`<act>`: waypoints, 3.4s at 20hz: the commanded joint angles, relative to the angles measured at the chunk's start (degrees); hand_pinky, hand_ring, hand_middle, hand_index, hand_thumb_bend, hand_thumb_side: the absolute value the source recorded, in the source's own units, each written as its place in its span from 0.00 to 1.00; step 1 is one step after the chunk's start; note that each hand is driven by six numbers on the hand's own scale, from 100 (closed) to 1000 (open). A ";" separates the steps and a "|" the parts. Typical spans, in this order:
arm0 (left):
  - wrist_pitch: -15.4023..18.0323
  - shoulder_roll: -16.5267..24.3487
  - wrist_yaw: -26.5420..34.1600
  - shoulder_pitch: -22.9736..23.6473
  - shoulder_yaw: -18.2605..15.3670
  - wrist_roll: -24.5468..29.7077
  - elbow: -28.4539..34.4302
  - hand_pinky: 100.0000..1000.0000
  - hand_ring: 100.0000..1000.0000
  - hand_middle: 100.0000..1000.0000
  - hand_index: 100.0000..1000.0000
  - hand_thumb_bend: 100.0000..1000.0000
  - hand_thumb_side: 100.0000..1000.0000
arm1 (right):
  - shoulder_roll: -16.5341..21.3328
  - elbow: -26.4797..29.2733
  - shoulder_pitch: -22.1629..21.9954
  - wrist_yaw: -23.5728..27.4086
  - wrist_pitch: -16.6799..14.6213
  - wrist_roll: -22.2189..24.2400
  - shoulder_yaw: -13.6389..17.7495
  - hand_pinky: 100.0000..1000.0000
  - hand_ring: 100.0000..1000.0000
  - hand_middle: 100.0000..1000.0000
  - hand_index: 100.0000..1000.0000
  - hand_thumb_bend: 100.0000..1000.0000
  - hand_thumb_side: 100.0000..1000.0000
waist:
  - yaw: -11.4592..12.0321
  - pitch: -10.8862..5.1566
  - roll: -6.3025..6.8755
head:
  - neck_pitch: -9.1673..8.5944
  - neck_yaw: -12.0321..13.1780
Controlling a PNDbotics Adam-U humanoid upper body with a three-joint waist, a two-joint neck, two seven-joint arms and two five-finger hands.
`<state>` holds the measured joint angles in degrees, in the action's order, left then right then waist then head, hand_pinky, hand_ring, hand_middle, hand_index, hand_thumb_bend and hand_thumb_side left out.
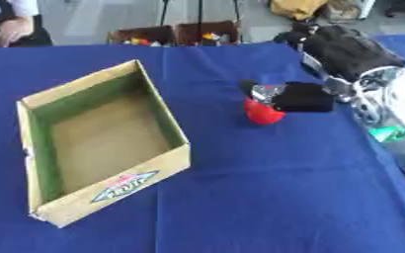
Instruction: Pick up objects on the table and place them in the box.
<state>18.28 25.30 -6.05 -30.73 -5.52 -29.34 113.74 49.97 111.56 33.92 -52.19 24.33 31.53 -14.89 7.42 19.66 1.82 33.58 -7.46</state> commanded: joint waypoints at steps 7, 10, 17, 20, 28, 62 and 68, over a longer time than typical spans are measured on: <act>-0.03 1.26 0.23 -0.88 -0.08 0.19 0.85 0.68 0.88 0.85 0.93 0.00 1.00 | -2.06 -2.33 0.36 3.52 2.26 -2.43 -0.61 0.72 0.79 0.82 0.97 0.47 0.91 | 0.05 -1.83 -0.93 | -1.19 -0.05; -0.07 1.20 0.25 -0.85 -0.07 0.24 0.85 0.68 0.88 0.85 0.93 0.00 1.00 | -3.37 -4.19 0.10 2.52 2.39 -3.45 -1.13 0.73 0.79 0.84 0.99 0.47 0.91 | 0.13 -1.77 -0.90 | -1.23 -0.08; -0.29 1.06 0.28 -0.78 -0.06 0.44 0.85 0.68 0.88 0.85 0.92 0.00 1.00 | -6.51 -7.41 -0.61 1.73 2.82 -6.58 -1.06 0.74 0.79 0.82 0.98 0.49 0.81 | -0.01 -1.53 -0.78 | -1.17 0.07; -0.35 0.99 0.30 -0.76 -0.03 0.55 0.85 0.68 0.88 0.85 0.91 0.00 1.00 | -7.97 -8.04 -0.84 3.56 3.88 -7.78 -0.66 0.75 0.80 0.83 0.99 0.53 0.75 | -0.13 -1.47 -0.73 | -1.24 0.07; -0.49 0.88 0.35 -0.60 -0.03 0.70 0.85 0.68 0.88 0.85 0.91 0.00 1.00 | -10.35 -12.35 -0.63 3.52 5.81 -10.87 -0.35 0.76 0.81 0.84 0.99 0.53 0.74 | 0.06 -1.36 -0.55 | -1.27 -0.09; -0.76 0.64 0.54 -0.65 0.12 1.20 0.85 0.67 0.88 0.84 0.90 0.00 1.00 | -14.82 -26.89 3.03 7.70 6.09 -20.88 -0.94 0.67 0.72 0.78 0.95 0.46 0.52 | 0.79 -0.62 -0.33 | -1.47 -0.04; -0.79 0.66 0.57 -0.64 0.14 1.25 0.85 0.67 0.89 0.84 0.90 0.00 1.00 | -14.95 -27.00 3.13 9.04 6.52 -23.16 -1.15 0.65 0.68 0.76 0.93 0.44 0.43 | 0.74 -0.62 -0.31 | -1.39 0.04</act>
<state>17.53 25.16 -5.60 -30.74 -5.18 -28.28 113.74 34.42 84.24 35.88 -43.64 30.75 8.97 -16.60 8.15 19.72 1.72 32.64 -7.49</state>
